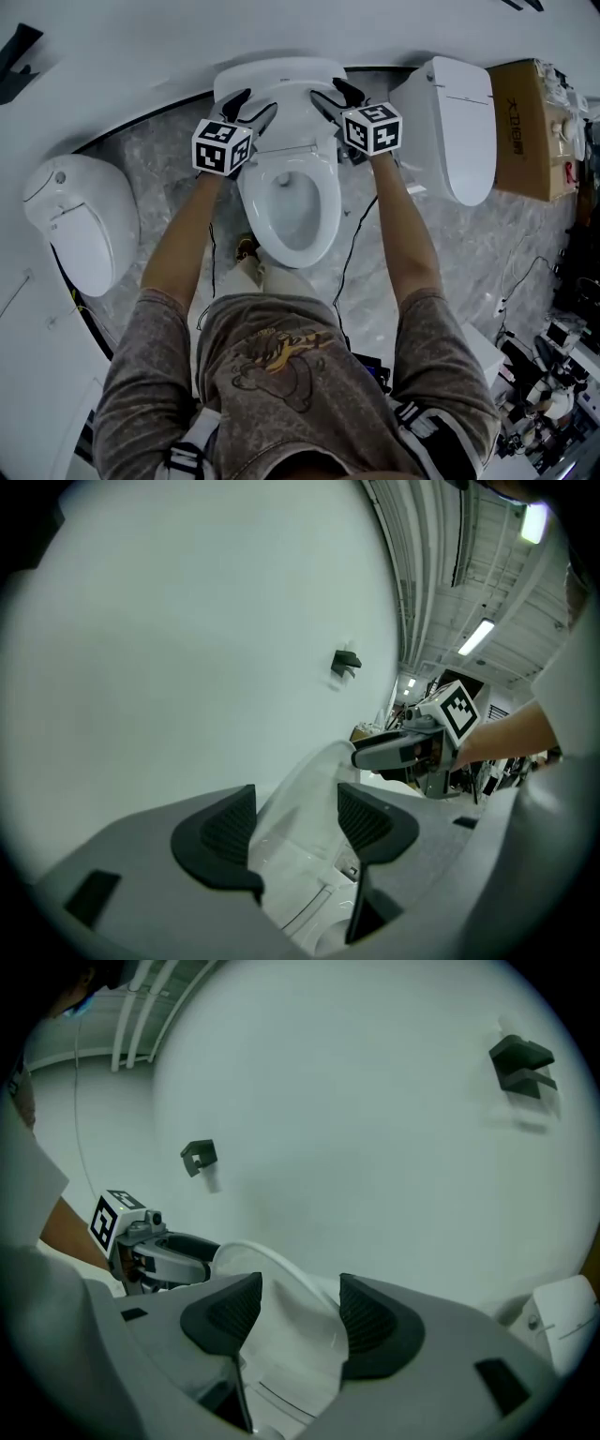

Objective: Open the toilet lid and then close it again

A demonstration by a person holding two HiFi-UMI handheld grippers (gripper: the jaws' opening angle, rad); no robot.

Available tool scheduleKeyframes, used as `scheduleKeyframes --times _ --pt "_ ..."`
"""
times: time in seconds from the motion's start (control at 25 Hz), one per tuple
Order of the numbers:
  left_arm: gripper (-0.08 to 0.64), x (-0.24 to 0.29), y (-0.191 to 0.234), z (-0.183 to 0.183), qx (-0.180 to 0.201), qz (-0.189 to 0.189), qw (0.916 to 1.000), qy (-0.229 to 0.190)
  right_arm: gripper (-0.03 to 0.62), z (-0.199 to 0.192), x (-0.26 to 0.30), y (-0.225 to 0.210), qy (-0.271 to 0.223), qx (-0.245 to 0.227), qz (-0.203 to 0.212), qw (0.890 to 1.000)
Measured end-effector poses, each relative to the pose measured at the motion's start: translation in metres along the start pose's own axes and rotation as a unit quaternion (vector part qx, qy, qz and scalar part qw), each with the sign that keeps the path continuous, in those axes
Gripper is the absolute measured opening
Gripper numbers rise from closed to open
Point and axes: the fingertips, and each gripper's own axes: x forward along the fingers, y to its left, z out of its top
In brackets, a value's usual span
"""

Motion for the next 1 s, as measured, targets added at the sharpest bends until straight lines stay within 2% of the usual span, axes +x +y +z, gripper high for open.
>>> scheduleKeyframes --times 0.52,0.8,1.0 --pt "0.268 -0.031 -0.033 -0.010 -0.027 -0.042 0.9987 -0.006 0.272 -0.011 -0.037 0.025 -0.036 0.037 0.010 0.999" --pt "0.268 -0.064 -0.071 -0.027 -0.039 -0.100 0.9941 0.010 0.272 -0.030 -0.078 0.052 -0.039 0.070 0.025 0.997" --pt "0.268 -0.086 -0.100 -0.044 -0.055 -0.117 0.9915 0.012 0.275 -0.053 -0.109 0.076 -0.029 0.065 0.020 0.997"
